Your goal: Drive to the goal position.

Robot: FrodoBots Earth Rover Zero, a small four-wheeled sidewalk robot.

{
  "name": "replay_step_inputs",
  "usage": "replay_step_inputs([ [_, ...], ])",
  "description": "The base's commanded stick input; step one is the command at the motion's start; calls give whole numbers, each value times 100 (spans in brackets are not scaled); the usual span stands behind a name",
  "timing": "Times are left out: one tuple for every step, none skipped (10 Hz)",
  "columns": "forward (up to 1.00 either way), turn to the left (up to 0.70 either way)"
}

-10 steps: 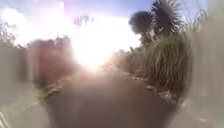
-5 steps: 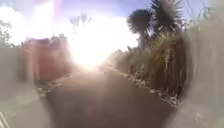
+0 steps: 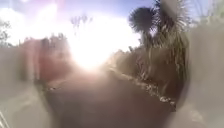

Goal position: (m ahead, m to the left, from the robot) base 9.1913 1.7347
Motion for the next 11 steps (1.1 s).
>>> replay_step_inputs([
  [70, 0],
  [70, 0],
  [70, 0],
  [70, 0],
  [70, 0],
  [70, 0],
  [70, 0],
  [70, 0],
  [70, 0],
  [70, 0],
  [70, 0],
])
